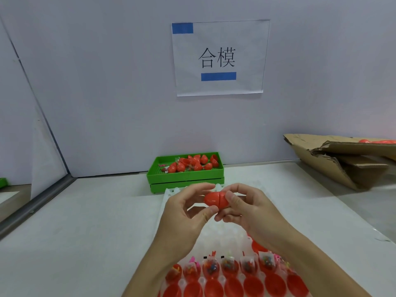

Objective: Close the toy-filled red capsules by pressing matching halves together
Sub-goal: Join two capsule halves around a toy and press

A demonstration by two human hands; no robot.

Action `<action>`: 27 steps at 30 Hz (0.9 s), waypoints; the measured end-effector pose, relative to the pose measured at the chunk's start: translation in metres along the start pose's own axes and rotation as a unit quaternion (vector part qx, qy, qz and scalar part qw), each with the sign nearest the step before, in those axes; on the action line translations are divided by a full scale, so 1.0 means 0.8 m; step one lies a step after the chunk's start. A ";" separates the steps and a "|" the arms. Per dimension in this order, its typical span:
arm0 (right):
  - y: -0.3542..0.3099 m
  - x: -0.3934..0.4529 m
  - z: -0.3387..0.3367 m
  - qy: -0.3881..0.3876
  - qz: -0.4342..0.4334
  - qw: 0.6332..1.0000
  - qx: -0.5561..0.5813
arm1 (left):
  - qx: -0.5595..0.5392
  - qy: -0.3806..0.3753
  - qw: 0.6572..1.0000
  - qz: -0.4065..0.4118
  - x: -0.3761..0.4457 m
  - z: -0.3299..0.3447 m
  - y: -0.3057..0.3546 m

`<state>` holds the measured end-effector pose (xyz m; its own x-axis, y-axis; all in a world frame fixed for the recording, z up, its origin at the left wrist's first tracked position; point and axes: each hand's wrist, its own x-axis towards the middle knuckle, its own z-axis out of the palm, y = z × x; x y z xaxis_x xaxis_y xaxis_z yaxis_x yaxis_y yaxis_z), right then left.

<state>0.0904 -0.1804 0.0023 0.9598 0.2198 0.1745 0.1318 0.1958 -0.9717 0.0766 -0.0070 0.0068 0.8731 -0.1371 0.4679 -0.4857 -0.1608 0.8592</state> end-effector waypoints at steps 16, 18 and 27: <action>0.005 -0.002 -0.006 0.000 -0.047 0.998 -0.041 | 0.002 -0.030 0.999 0.017 -0.002 -0.001 0.004; 0.006 -0.001 -0.005 0.002 -0.050 0.998 -0.039 | 0.007 -0.032 0.999 0.025 -0.003 0.000 0.005; 0.008 -0.002 -0.003 0.002 -0.060 0.998 -0.028 | 0.018 -0.025 0.998 0.051 -0.004 0.002 0.008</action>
<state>0.0906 -0.1819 -0.0042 0.9371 0.1952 0.2894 0.2593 0.1660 -0.9514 0.0703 -0.0089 0.0107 0.8162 -0.2030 0.5410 -0.5740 -0.1777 0.7993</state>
